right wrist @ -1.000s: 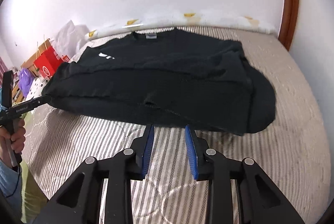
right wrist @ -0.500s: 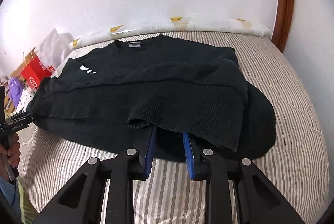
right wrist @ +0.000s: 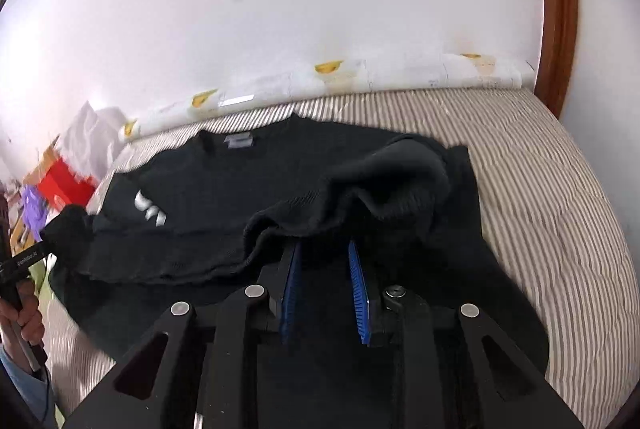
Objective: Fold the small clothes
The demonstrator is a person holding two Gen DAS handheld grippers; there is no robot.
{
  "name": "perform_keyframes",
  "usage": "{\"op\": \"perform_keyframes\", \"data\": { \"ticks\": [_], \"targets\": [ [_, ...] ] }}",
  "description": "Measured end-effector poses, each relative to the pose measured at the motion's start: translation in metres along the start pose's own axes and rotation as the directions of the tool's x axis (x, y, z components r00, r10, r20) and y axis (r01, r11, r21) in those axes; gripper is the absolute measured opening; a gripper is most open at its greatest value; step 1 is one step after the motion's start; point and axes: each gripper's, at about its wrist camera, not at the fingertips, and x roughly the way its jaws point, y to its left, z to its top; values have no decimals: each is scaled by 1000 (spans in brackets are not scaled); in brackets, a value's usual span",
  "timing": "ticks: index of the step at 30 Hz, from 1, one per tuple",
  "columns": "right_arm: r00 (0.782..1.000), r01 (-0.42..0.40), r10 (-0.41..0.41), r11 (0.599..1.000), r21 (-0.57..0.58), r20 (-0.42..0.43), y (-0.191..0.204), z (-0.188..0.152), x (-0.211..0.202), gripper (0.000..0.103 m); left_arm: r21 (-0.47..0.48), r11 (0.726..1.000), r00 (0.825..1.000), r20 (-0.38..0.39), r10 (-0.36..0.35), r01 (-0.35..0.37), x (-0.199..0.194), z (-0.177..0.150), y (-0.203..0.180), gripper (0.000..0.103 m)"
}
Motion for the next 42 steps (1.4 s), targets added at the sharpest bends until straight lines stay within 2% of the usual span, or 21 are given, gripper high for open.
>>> {"op": "perform_keyframes", "data": {
  "ticks": [3,6,7,8,9,11,17,20,24,26,31,33,34,35,37,39,40,42],
  "targets": [
    [1000,23,-23,999,28,0,-6,20,16,24,-23,1000,1000,-4,-6,5,14,21,0,16],
    [999,43,-43,998,44,-7,-11,33,28,24,-53,998,999,-9,-32,31,22,35,1,33],
    [999,49,-49,998,35,-5,-11,36,30,25,-57,998,999,5,-36,36,22,38,0,50],
    [998,60,-60,998,24,0,-12,38,29,26,-60,998,999,29,-34,35,19,41,0,75],
    [997,72,-72,997,17,10,-14,40,28,28,-59,998,998,57,-35,38,17,44,0,81],
    [995,94,-94,995,23,29,-22,42,26,38,-40,998,995,91,-40,44,14,46,-3,81],
    [986,165,-166,986,-22,-26,-36,39,40,41,25,999,998,54,37,-38,28,40,-5,81],
    [982,174,-175,984,-26,-72,-43,42,51,47,36,994,994,29,102,-103,40,38,0,80],
    [976,197,-199,980,-33,-90,-47,50,66,50,48,984,985,-9,173,-172,58,37,10,78],
    [972,207,-211,977,-44,-102,-48,54,75,51,63,979,981,-24,194,-192,67,35,13,74],
    [968,206,-216,975,-87,-131,-44,59,99,51,55,980,979,-68,193,-189,86,29,20,73],
    [965,211,-226,971,-114,-135,-42,60,109,47,51,981,978,-81,190,-186,92,26,22,74],
    [965,210,-226,970,-123,-132,-41,60,111,34,44,982,979,-86,186,-182,94,26,24,74],
    [968,199,-216,970,-137,-124,-39,59,112,10,40,983,979,-89,181,-178,95,26,24,74],
    [980,156,-173,975,-157,-102,-35,59,107,7,26,985,981,-90,173,-171,95,27,27,75],
    [980,198,-201,970,-138,-10,-38,61,92,6,12,985,981,-87,174,-173,93,26,30,75],
    [971,239,-237,967,-86,28,-47,63,83,6,6,985,981,-83,173,-174,92,26,31,75],
    [972,237,-237,972,6,4,-66,63,84,6,-5,984,981,-82,175,-176,91,26,31,75]
  ]
}}
